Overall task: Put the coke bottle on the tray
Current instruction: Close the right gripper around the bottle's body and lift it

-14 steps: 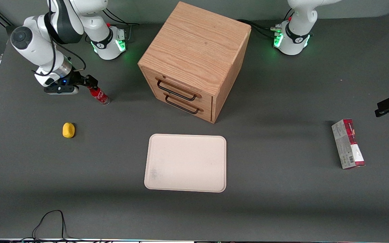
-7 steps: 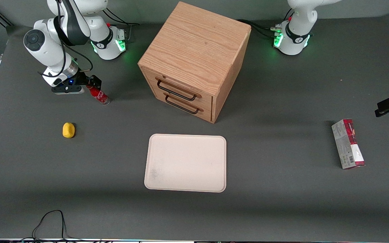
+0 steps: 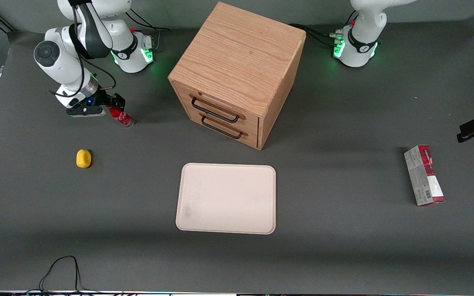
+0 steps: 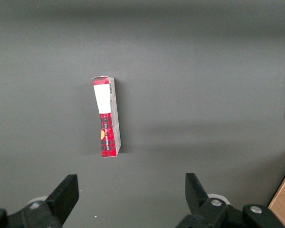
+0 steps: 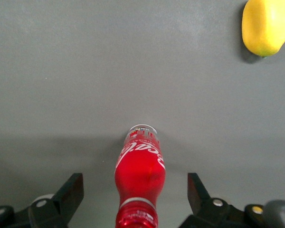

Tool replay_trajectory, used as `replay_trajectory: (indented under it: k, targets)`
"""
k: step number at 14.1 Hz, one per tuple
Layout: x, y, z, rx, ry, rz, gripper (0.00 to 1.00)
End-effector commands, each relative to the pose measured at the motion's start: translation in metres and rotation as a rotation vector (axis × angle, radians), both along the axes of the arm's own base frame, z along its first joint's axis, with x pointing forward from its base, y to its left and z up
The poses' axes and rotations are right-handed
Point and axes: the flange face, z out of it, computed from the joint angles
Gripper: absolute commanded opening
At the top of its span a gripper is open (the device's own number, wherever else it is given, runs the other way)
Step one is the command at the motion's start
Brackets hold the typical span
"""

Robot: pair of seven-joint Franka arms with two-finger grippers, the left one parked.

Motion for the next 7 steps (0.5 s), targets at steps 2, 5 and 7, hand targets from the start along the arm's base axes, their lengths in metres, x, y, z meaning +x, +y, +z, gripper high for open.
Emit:
replay_trajectory:
  k: [2, 5, 7]
  targets:
    - [-0.0157, -0.0012, -0.0107, 0.001, 0.001, 0.022, 0.82]
    - [-0.0169, -0.0014, -0.0113, -0.001, 0.014, 0.02, 0.31]
    - [-0.0165, -0.0021, -0.0104, -0.002, 0.025, 0.018, 0.0]
